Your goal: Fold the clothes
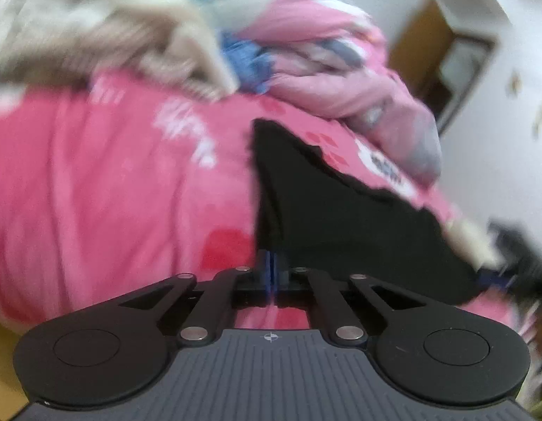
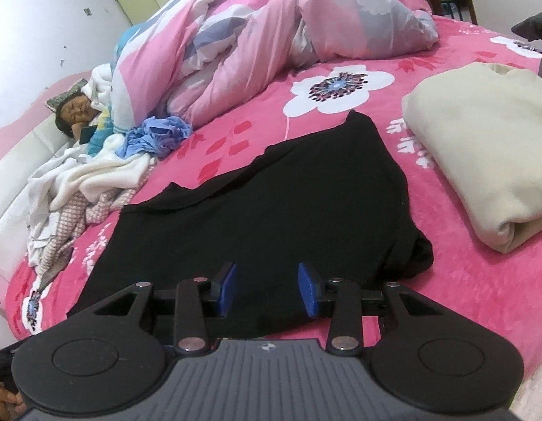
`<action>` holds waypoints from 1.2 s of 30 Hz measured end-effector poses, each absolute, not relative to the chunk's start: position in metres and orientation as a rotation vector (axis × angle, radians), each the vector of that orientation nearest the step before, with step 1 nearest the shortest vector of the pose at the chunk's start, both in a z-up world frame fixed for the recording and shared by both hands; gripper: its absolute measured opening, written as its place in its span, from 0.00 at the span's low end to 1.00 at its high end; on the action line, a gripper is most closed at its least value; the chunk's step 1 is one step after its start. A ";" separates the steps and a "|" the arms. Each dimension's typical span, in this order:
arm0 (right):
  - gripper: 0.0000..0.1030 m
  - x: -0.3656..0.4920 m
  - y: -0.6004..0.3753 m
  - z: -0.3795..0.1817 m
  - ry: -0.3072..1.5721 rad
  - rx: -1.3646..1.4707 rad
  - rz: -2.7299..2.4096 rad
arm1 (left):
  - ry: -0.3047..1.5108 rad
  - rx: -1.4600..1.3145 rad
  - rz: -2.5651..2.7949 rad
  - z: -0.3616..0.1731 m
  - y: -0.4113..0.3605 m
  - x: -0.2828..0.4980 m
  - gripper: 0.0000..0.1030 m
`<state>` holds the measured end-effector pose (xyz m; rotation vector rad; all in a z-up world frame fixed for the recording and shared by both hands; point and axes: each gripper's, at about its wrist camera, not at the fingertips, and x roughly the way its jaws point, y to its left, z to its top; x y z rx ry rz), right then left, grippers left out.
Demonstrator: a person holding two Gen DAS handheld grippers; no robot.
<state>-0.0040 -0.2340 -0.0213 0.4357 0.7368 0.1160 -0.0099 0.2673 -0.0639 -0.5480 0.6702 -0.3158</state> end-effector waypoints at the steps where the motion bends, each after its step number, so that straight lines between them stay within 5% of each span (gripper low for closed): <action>1: 0.39 -0.002 -0.234 -0.023 0.743 0.439 0.114 | 0.689 -0.624 -0.309 -0.071 0.276 -0.010 0.00; 9: 0.39 0.007 -0.234 -0.019 0.707 0.416 0.141 | 0.612 -0.987 -0.170 -0.071 0.333 -0.022 0.00; 13: 0.40 0.008 -0.213 0.008 0.553 0.259 0.261 | 0.329 -1.169 -0.037 -0.041 0.372 -0.050 0.43; 17: 0.41 0.021 -0.175 0.020 0.535 0.186 0.414 | 0.098 -1.324 0.326 -0.028 0.403 -0.083 0.50; 25: 0.41 0.056 -0.090 0.026 0.628 0.122 0.702 | 0.207 -0.547 0.709 0.023 0.337 -0.060 0.55; 36: 0.32 0.097 0.053 -0.019 0.825 -0.220 0.955 | 0.507 -0.275 -0.016 -0.039 0.201 -0.047 0.50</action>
